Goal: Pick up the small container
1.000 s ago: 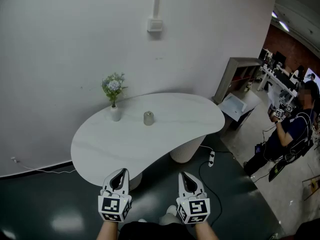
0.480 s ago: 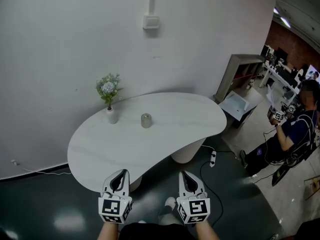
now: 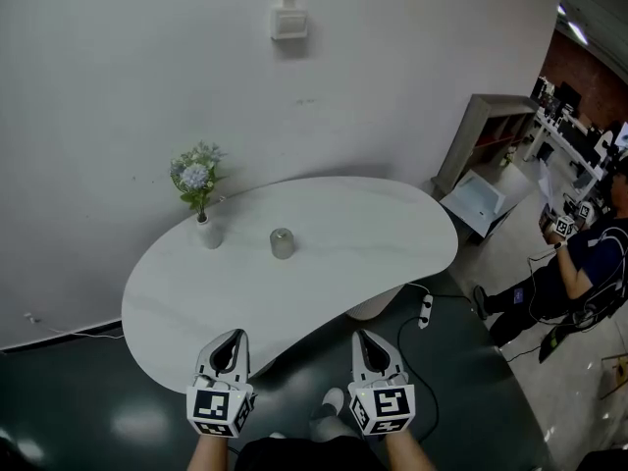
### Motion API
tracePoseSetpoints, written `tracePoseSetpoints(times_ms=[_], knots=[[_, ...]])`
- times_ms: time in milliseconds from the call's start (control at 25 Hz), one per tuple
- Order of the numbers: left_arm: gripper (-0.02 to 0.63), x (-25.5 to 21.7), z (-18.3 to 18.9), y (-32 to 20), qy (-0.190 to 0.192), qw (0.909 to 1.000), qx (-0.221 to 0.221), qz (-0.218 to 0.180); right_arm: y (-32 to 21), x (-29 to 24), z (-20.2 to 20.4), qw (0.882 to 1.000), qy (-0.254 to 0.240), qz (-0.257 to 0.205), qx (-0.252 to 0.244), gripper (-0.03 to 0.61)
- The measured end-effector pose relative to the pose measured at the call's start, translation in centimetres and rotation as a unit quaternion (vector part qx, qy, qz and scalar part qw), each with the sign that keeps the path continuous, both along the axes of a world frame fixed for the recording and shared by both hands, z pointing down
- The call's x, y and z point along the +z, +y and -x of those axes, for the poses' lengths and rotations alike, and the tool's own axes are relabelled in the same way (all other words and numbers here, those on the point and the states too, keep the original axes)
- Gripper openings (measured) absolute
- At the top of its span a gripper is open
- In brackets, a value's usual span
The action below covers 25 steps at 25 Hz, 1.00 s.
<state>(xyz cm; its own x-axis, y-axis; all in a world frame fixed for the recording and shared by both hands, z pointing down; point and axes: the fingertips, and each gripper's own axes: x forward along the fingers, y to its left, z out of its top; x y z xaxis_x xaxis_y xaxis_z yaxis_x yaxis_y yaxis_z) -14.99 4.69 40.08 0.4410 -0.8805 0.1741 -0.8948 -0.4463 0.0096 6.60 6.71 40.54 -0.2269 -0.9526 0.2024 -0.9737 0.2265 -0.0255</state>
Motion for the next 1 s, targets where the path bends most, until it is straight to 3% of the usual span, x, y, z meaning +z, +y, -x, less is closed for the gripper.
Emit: tracePoseSetpoints(times_ms=[600,880,1000], knots=[[0.012,0.1,-5.2,-7.3,0.023,0.9995,-0.018,0.016,-8.9,0.4,-4.3,0.997,-0.013,0.013,-0.072,0.066],[0.012,0.6,-6.2,-8.9,-0.007,0.9994,-0.028,0.020,-10.3,0.7,-4.8,0.996,0.000,0.016,-0.087,0.065],[0.012,0.4,-6.5,-9.3,-0.003,0.9995,-0.027,0.018,-10.8,0.9,-4.7,0.996,-0.002,0.018,-0.093,0.064]])
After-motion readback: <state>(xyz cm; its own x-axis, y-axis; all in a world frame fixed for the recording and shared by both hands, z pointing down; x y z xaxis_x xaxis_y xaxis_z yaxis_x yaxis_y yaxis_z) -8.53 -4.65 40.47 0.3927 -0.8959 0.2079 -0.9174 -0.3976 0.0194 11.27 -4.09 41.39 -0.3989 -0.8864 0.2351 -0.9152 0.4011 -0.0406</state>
